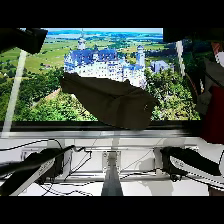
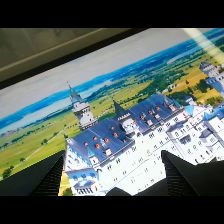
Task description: Fold the clothes and pants, and hang the long-sleeved shirts on hangers.
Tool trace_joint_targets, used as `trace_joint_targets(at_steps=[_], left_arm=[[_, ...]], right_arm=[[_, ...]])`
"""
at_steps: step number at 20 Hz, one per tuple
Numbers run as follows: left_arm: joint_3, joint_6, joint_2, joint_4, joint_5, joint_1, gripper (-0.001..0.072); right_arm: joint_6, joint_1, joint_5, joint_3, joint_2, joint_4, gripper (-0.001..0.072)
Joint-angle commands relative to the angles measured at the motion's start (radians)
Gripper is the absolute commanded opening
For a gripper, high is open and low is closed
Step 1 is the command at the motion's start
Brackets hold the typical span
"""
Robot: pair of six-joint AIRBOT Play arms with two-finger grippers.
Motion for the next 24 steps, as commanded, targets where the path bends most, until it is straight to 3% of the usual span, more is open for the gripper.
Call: trace_joint_targets(at_steps=[1,15,18,24], left_arm=[[0.001,0.0,0.001,0.0,0.0,0.001,0.0693],[0.001,0.0,0.001,0.0,0.0,0.001,0.0693],[0.001,0.0,0.001,0.0,0.0,0.001,0.0693],[0.001,0.0,0.001,0.0,0.0,0.001,0.0693]], right_arm=[[0.0,0.001,0.0,0.001,0.0,0.0,0.0014],[0.005,0.001,-0.001,0.001,0.001,0.014,0.0014],[0.084,0.001,0.127,0.001,0.0,-0.026,0.0014],[0.238,-0.108,0.531,-0.011,0.0,-0.085,0.0014]])
